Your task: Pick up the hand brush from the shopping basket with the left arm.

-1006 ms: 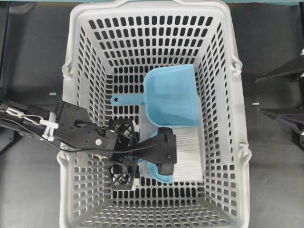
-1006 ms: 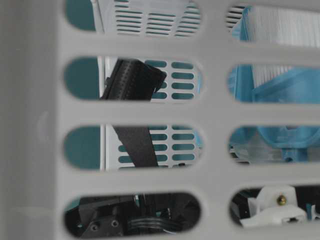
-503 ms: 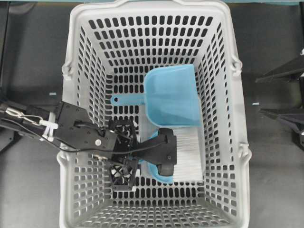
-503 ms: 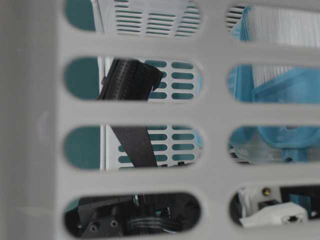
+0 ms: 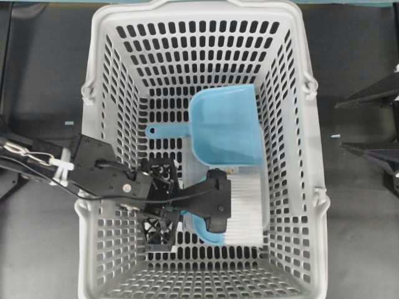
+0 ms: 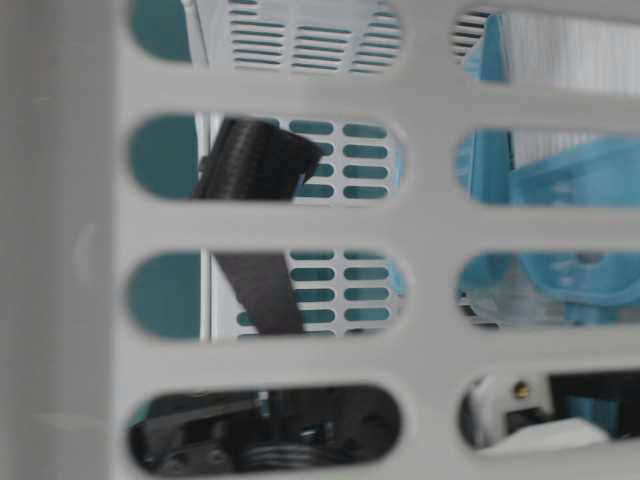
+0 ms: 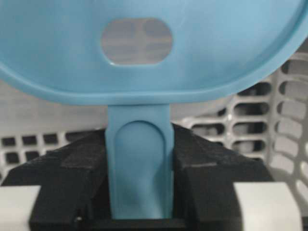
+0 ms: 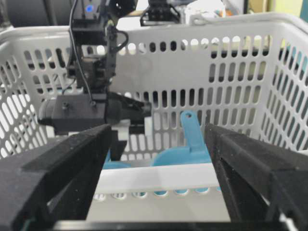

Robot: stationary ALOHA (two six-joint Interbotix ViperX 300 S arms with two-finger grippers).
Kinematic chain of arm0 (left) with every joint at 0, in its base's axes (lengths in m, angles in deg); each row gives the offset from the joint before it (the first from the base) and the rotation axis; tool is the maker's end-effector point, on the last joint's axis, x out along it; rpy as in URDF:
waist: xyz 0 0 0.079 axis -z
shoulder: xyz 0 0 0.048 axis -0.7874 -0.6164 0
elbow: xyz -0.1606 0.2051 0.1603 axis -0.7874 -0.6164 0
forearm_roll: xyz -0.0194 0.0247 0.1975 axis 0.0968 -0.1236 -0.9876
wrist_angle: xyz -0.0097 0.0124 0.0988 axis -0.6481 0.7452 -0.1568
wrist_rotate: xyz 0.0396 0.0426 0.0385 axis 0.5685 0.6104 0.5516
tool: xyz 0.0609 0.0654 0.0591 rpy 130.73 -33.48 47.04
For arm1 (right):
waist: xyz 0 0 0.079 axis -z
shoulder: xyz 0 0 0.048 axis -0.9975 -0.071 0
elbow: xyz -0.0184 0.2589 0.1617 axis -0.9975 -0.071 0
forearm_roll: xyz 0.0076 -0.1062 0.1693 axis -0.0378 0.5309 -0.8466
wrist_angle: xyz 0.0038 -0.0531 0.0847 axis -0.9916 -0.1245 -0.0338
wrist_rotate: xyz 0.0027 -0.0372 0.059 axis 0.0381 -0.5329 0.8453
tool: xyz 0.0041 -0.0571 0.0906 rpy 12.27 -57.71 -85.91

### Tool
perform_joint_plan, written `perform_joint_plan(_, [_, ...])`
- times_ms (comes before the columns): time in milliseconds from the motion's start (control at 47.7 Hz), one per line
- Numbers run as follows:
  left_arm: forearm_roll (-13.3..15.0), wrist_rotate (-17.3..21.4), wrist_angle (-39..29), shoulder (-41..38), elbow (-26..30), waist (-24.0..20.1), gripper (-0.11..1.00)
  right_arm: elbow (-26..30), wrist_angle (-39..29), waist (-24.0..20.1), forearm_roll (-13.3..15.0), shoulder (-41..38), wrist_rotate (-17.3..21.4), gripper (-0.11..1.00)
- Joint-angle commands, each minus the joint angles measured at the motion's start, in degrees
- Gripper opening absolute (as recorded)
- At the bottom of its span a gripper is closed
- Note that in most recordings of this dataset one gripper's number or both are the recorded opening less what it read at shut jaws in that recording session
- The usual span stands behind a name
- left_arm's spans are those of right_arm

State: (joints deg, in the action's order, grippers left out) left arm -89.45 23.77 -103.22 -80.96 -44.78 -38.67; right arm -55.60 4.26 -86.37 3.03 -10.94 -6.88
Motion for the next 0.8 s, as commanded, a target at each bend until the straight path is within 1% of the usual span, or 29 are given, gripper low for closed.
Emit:
perform_joint_plan(0, [-0.18,-0.26,-1.58,3.60,2.02,0.26,0.24,0.53,0.35,0.09,-0.18,-0.26,0.00,0.75])
perform_joint_plan(105, [-0.18,-0.18,-5.71,6.59,4.39,0.18,0.24,0.53,0.53,0.09,-0.18,-0.26,0.00,0.75])
perform_joint_plan(273, [-0.18,-0.18,-15.12,11.16,10.90,0.18,0.24,0.53,0.62,0.09,-0.18,-0.09,0.09,0.75])
perform_joint_plan(335, [-0.18,-0.09,-19.42,12.13,13.80,0.18,0.24,0.53,0.62,0.09,-0.18,0.00,0.00,0.75])
perform_joint_plan(482, [-0.18,-0.18,-30.50,12.66,22.59,0.18,0.24,0.62,0.26,0.09,-0.18,0.62,0.00,0.75])
perform_joint_plan(545, [-0.18,-0.35,-33.75,12.39,25.66,0.18,0.24,0.62,0.26,0.09,-0.18,0.70,0.00,0.75])
perform_joint_plan(608, [-0.18,-0.35,-36.74,11.34,28.56,0.18,0.24,0.70,0.26,0.09,-0.18,0.70,0.00,0.75])
perform_joint_plan(671, [-0.18,-0.18,-38.41,10.37,30.15,0.18,0.24,0.70,0.26,0.09,-0.18,0.79,0.00,0.75])
perform_joint_plan(776, [-0.18,0.26,-38.67,9.58,30.50,0.18,0.24,0.70,0.44,0.09,-0.18,0.79,0.00,0.75])
